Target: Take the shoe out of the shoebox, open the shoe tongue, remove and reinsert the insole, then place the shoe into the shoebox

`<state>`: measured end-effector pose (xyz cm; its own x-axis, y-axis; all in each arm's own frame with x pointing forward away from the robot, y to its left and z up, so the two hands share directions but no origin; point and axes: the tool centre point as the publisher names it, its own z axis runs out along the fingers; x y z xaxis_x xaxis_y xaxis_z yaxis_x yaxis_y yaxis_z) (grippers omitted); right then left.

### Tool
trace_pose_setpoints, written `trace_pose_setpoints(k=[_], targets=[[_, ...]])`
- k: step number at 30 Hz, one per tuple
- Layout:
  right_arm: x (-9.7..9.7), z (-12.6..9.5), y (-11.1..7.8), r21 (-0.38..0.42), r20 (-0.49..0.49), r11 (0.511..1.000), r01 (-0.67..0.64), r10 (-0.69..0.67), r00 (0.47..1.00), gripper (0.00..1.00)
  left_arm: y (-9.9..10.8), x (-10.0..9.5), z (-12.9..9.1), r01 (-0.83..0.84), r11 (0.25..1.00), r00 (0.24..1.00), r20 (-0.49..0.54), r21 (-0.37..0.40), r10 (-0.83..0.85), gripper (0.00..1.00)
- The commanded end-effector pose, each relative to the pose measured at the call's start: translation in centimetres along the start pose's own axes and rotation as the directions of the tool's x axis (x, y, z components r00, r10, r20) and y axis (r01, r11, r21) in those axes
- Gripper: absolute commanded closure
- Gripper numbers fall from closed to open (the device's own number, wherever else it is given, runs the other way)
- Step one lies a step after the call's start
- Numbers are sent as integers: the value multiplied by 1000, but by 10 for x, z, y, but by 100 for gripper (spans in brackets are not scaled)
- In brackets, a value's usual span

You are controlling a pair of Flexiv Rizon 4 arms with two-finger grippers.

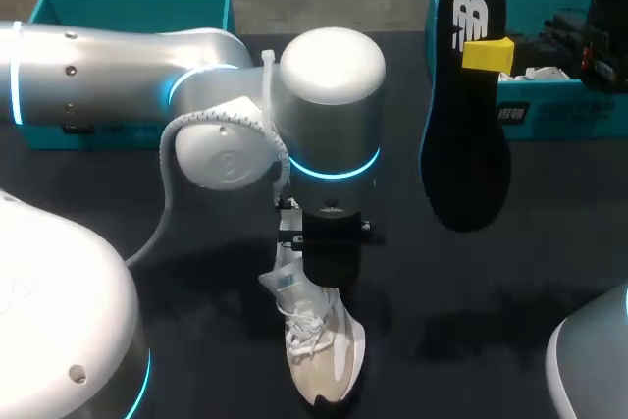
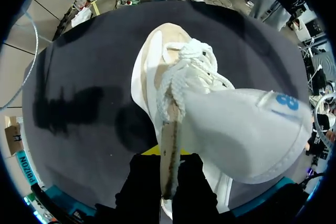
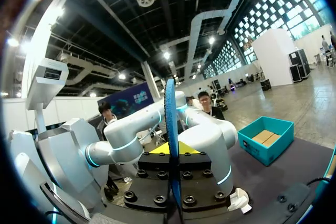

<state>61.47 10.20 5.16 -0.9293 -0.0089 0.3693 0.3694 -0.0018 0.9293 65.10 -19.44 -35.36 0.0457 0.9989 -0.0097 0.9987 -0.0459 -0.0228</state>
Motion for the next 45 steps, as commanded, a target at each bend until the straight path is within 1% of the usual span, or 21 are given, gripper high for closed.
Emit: trace_pose_setpoints(k=[1,12,16,18,19,20,22,24,30,32,33,34,42,45], targets=[[-1,2,0,2,0,1000,-1,1,1000,100,0,-7,7,4,1000,1000,-11,7,-4,100],[-1,2,0,2,0,1000,-1,1,1000,100,4,-14,20,56,998,998,-19,2,-56,100],[-1,2,0,2,0,1000,-1,1,1000,100,6,-17,26,58,998,998,12,-11,-58,100],[-1,2,0,2,0,1000,-1,1,1000,100,6,-18,28,59,998,998,31,-2,-59,100],[-1,2,0,2,0,1000,-1,1,1000,100,6,-19,29,62,998,997,39,-5,-62,92],[-1,2,0,2,0,1000,-1,1,1000,100,7,-19,30,69,998,996,48,-3,-69,76],[-1,2,0,2,0,1000,-1,1,1000,100,9,-20,30,80,997,995,58,1,-80,64],[-1,2,0,2,0,1000,-1,1,1000,100,11,-20,29,85,996,994,74,7,-86,63],[-1,2,0,2,0,1000,-1,1,1000,100,16,-23,26,98,995,988,122,7,-98,50],[-1,2,0,2,0,1000,-1,1,1000,100,18,-22,21,103,995,983,150,10,-104,16],[-1,2,0,2,0,1000,-1,1,1000,100,19,-22,19,108,994,981,159,10,-109,7],[-1,2,0,2,0,1000,-1,1,1000,100,22,-22,16,120,993,977,176,8,-120,0],[-1,2,0,2,0,1000,-1,1,1000,100,32,-23,-7,158,987,955,260,-36,-144,0],[-1,2,0,2,0,1000,-1,1,1000,100,36,-21,-19,181,982,935,317,-46,-158,0]])
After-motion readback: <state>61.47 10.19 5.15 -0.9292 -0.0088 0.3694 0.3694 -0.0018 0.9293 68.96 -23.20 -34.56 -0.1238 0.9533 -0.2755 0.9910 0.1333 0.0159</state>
